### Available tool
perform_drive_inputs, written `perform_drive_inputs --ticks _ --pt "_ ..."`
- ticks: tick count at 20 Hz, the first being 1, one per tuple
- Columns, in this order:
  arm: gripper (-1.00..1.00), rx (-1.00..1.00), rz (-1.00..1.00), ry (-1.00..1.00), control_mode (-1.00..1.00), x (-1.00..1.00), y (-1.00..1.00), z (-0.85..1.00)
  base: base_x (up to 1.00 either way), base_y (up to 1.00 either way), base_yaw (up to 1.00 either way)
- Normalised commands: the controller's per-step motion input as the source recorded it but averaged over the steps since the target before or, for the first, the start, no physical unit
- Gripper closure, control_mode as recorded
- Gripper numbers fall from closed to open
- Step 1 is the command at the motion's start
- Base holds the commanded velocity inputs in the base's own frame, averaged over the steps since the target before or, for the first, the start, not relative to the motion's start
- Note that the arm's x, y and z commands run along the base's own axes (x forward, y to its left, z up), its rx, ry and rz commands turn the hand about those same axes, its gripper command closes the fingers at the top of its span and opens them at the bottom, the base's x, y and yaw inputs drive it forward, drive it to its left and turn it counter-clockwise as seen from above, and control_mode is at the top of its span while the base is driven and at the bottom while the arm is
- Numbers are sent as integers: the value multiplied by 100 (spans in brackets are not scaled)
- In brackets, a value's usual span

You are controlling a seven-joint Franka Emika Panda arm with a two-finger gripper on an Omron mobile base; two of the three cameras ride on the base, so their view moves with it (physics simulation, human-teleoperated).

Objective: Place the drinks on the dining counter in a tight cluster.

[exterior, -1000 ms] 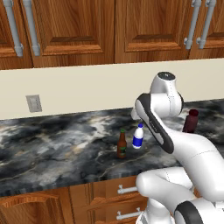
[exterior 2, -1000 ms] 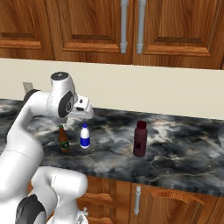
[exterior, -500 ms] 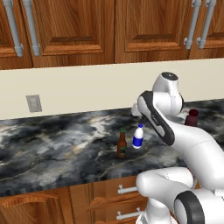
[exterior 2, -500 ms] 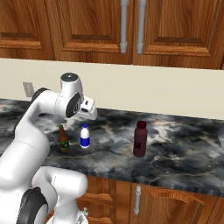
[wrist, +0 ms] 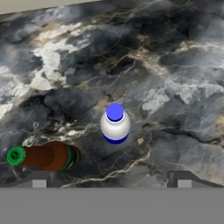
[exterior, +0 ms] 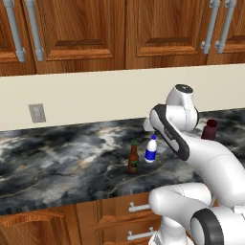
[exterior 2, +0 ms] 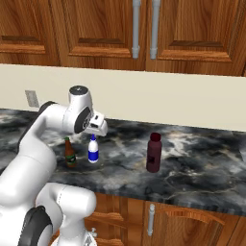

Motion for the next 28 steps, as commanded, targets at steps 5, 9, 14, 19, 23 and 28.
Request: perform_drive_inputs --ticks 5,9,14,19,23,28 --pt "-100 0 0 0 -100 7 0 -34 0 0 0" --pt "-100 0 0 0 -100 13 0 -20 0 0 0" --pt "-100 0 0 3 -100 14 0 -11 0 0 0" --pt "-100 0 0 4 -100 15 3 0 0 0 0" --pt "-100 0 0 1 -100 21 0 0 0 0 0" --pt "-100 0 0 0 -100 24 0 0 0 0 0"
